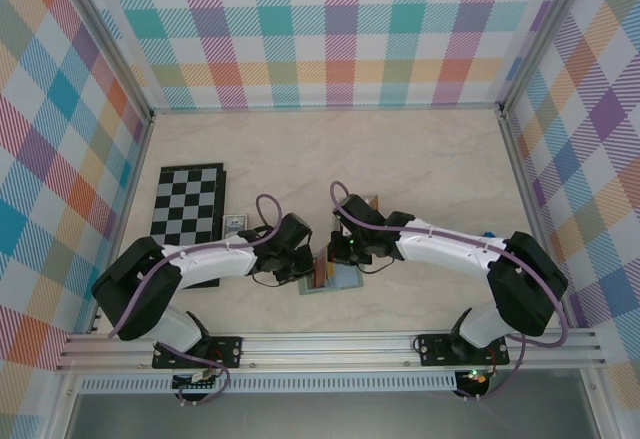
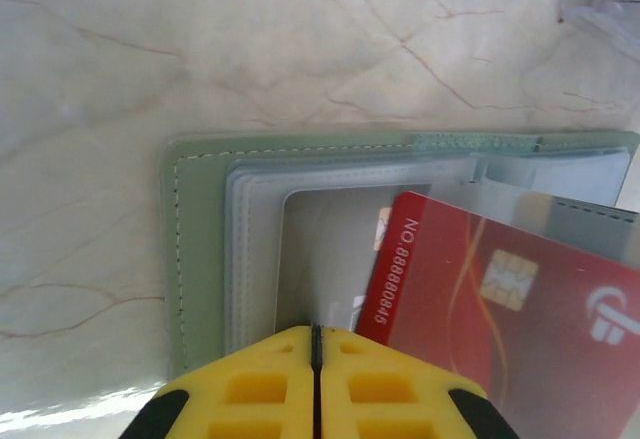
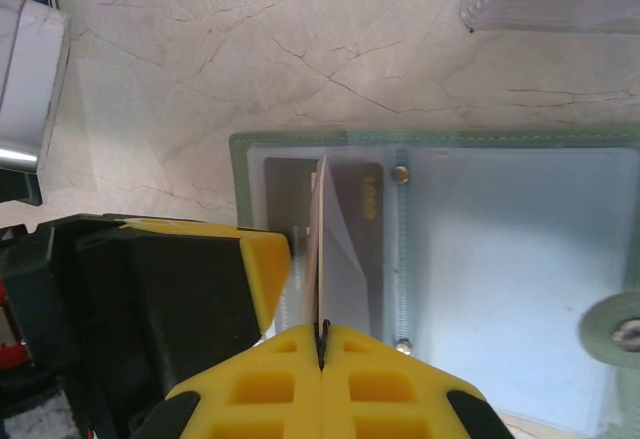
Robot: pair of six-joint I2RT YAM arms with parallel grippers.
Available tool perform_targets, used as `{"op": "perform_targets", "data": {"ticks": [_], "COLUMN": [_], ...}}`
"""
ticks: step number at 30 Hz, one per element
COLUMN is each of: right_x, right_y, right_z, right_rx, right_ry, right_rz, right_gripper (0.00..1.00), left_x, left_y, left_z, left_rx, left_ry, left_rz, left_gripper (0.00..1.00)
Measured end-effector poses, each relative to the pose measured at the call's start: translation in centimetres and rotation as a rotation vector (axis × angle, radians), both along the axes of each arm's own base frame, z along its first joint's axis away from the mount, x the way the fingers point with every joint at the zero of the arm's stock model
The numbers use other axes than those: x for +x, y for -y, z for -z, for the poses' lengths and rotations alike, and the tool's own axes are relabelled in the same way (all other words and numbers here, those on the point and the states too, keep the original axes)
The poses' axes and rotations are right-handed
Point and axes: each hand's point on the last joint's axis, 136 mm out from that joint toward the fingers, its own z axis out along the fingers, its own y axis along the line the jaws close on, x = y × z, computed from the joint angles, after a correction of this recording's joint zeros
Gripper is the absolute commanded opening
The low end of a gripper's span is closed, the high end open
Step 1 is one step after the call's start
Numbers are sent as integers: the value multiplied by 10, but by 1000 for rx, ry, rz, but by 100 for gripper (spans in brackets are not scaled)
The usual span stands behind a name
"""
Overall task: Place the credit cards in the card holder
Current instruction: Insert the credit card into the card slot.
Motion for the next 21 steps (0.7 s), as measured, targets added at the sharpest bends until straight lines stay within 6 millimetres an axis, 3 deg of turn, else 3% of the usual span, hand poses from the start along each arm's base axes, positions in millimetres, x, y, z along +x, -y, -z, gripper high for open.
{"op": "perform_targets", "data": {"ticks": [21], "right_x": [3], "right_y": [19], "right_z": [3], "right_rx": [-46], "right_ry": [-6], "right_rz": [44], "right_gripper": [3], "left_x": [1], "left_y": [10], "left_z": [-13], "left_rx": [-20], "left_ry": [43], "left_rz": [27], "left_gripper": [13]}}
